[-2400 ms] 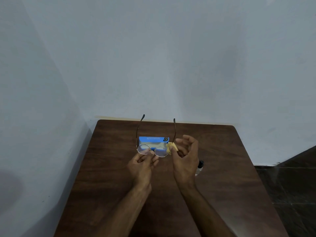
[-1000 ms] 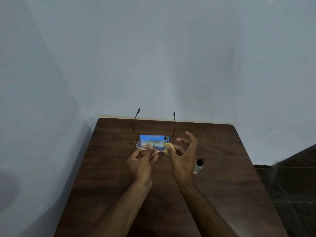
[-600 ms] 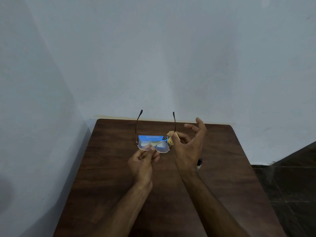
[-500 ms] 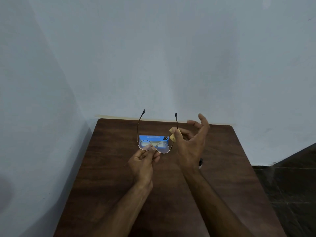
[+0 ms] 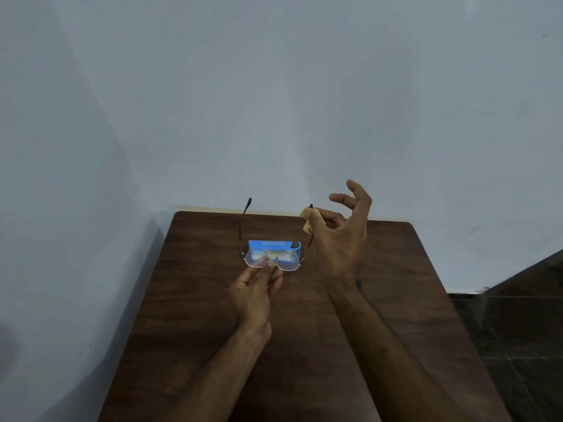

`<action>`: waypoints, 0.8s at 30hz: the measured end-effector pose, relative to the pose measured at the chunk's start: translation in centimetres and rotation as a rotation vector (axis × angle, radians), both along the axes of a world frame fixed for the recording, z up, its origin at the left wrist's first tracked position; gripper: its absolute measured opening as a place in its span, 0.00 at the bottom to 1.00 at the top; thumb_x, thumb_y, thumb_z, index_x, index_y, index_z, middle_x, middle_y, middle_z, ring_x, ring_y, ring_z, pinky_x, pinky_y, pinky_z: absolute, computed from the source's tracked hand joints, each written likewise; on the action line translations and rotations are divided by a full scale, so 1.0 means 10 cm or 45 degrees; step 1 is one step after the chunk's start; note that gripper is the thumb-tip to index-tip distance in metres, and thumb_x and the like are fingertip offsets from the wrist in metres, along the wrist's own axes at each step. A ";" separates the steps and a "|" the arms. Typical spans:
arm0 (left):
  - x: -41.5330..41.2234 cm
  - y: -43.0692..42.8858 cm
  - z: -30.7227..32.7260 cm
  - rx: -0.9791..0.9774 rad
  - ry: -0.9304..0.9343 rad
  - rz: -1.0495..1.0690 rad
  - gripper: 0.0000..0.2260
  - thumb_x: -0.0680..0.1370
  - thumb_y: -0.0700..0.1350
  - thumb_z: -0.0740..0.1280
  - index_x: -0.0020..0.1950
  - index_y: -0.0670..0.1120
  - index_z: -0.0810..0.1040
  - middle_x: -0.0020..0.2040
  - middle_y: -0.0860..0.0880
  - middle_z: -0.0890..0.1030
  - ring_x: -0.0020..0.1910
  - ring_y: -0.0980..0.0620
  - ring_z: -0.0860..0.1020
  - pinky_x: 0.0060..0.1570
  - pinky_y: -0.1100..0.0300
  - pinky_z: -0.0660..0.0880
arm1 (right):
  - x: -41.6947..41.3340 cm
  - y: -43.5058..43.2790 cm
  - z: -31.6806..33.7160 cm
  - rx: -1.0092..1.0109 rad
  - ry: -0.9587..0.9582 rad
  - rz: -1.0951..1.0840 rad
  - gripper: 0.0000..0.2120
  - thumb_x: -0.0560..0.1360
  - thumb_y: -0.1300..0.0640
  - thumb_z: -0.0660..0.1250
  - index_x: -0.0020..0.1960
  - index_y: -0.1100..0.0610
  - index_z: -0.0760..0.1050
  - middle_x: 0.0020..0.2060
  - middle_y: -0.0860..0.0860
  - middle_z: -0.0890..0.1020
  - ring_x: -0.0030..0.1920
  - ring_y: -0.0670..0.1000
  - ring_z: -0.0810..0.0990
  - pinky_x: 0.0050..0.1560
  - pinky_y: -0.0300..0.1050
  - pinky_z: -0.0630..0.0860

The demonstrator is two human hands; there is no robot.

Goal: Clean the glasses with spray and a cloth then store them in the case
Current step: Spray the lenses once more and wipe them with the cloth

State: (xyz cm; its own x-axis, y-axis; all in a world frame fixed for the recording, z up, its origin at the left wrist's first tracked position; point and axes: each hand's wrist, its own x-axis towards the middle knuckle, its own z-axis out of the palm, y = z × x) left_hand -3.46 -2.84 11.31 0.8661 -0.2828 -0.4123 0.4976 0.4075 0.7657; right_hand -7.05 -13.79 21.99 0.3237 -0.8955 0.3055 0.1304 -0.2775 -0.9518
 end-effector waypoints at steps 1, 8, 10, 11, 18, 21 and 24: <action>0.00 0.01 0.00 -0.014 0.028 -0.006 0.09 0.78 0.38 0.75 0.57 0.43 0.86 0.48 0.41 0.89 0.44 0.49 0.87 0.46 0.57 0.85 | 0.00 0.02 0.00 -0.005 0.000 -0.001 0.38 0.71 0.69 0.79 0.74 0.48 0.68 0.57 0.48 0.79 0.46 0.50 0.88 0.45 0.50 0.87; -0.04 0.00 0.01 -0.032 0.103 -0.134 0.07 0.79 0.41 0.74 0.51 0.37 0.86 0.46 0.39 0.88 0.44 0.47 0.88 0.47 0.56 0.86 | -0.01 0.07 0.02 -0.018 -0.015 -0.010 0.38 0.72 0.68 0.79 0.74 0.49 0.67 0.56 0.49 0.79 0.47 0.51 0.89 0.47 0.54 0.87; -0.04 0.00 0.00 -0.022 0.095 -0.130 0.07 0.79 0.41 0.73 0.52 0.37 0.86 0.46 0.38 0.88 0.44 0.47 0.88 0.47 0.57 0.86 | -0.03 0.07 0.01 -0.015 -0.029 -0.017 0.37 0.72 0.68 0.79 0.74 0.50 0.68 0.56 0.49 0.80 0.47 0.50 0.88 0.47 0.49 0.86; -0.03 0.00 0.00 -0.017 0.093 -0.122 0.07 0.79 0.40 0.73 0.52 0.36 0.86 0.46 0.38 0.88 0.43 0.48 0.87 0.46 0.57 0.86 | -0.03 0.08 0.00 -0.021 -0.030 -0.024 0.37 0.72 0.67 0.79 0.74 0.50 0.68 0.57 0.50 0.80 0.47 0.50 0.88 0.46 0.46 0.86; 0.00 0.03 0.01 0.008 0.045 -0.077 0.04 0.80 0.38 0.72 0.52 0.38 0.85 0.44 0.40 0.88 0.41 0.48 0.87 0.44 0.58 0.85 | -0.12 0.18 -0.34 0.006 -0.011 0.041 0.35 0.74 0.66 0.78 0.75 0.48 0.68 0.59 0.51 0.80 0.48 0.49 0.89 0.48 0.41 0.84; 0.04 0.02 0.03 0.006 0.033 -0.069 0.05 0.79 0.39 0.73 0.52 0.38 0.85 0.44 0.40 0.88 0.42 0.48 0.88 0.42 0.59 0.85 | -0.16 0.23 -0.59 0.024 0.073 0.028 0.36 0.74 0.64 0.79 0.75 0.48 0.68 0.58 0.49 0.81 0.49 0.49 0.88 0.49 0.46 0.86; 0.08 0.01 0.02 0.003 0.036 -0.065 0.05 0.79 0.38 0.73 0.52 0.38 0.85 0.44 0.40 0.88 0.41 0.48 0.88 0.41 0.60 0.84 | -0.19 0.24 -0.80 0.069 0.144 0.050 0.37 0.74 0.64 0.79 0.76 0.49 0.67 0.58 0.48 0.81 0.50 0.50 0.88 0.50 0.52 0.87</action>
